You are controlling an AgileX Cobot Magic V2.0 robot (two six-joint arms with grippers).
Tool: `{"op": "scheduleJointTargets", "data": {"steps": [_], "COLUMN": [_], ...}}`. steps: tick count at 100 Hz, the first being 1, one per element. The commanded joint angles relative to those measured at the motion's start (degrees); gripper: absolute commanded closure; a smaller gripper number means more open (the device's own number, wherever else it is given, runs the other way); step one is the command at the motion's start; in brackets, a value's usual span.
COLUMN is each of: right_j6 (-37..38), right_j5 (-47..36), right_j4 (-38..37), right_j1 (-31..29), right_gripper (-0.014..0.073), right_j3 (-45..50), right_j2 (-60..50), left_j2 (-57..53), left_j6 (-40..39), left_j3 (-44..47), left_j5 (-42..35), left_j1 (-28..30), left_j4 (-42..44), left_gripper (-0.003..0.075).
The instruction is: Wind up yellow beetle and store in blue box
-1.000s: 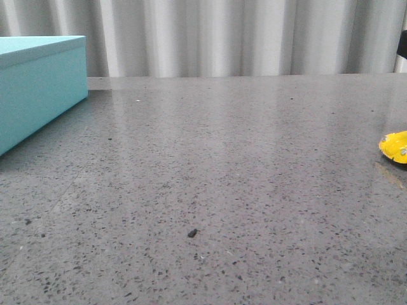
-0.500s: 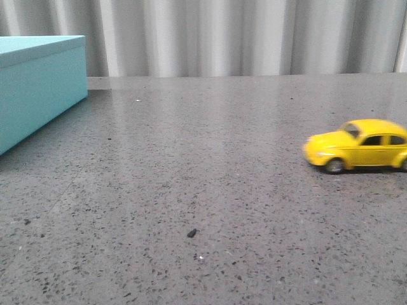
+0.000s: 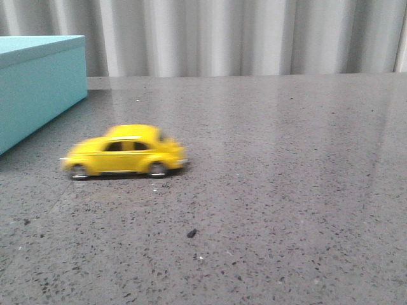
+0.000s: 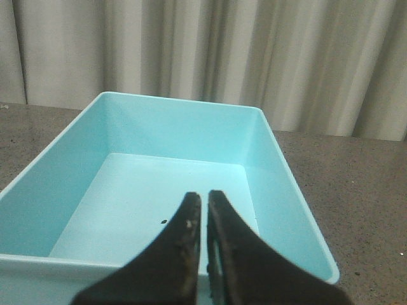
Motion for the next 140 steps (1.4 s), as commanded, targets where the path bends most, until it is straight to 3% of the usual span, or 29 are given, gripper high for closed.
{"op": "scheduleJointTargets", "data": {"steps": [1, 46, 56, 61, 68, 74, 80, 87, 99, 140], "right_j6": [0.09, -0.01, -0.01, -0.01, -0.01, -0.10, -0.10, -0.10, -0.10, -0.10], "right_j5": [-2.88, -3.89, -3.89, -3.89, -3.89, -3.89, -3.89, -3.89, -3.89, -4.14], "right_j4": [0.85, 1.06, 1.06, 1.06, 1.06, 1.06, 1.06, 1.06, 1.17, 1.30], "right_j1": [-0.33, -0.33, -0.33, -0.33, -0.33, -0.33, -0.33, -0.33, -0.33, -0.33], "right_gripper": [0.0635, 0.0635, 0.0635, 0.0635, 0.0635, 0.0635, 0.0635, 0.0635, 0.0635, 0.0635], "right_j3": [-1.81, -1.81, -1.81, -1.81, -1.81, -1.81, -1.81, -1.81, -1.81, -1.81], "right_j2": [-1.00, -1.00, -1.00, -1.00, -1.00, -1.00, -1.00, -1.00, -1.00, -2.59], "left_j2": [0.80, 1.21, 2.95, 4.51, 6.85, 9.14, 11.29, 14.06, 18.98, 38.85], "left_j6": [-0.54, -0.54, 5.66, 8.31, 10.47, 11.89, 14.41, 18.39, 25.87, 39.54], "left_j3": [-2.02, -4.17, -8.24, -10.60, -13.78, -16.61, -18.83, -21.40, -25.27, -38.00], "left_j5": [-4.40, -2.97, 1.51, 3.50, 5.15, 5.87, 7.17, 8.99, 12.91, 30.91], "left_j1": [-0.09, -0.09, -1.19, -2.45, -4.82, -7.57, -9.86, -12.46, -16.30, -26.52], "left_j4": [-0.56, -0.56, -0.61, -0.90, -1.02, -1.02, -1.02, -0.91, -0.91, -0.57], "left_gripper": [0.0741, 0.0741, 0.0728, 0.0685, 0.0561, 0.0385, 0.0262, 0.0192, 0.0201, 0.0212]}}
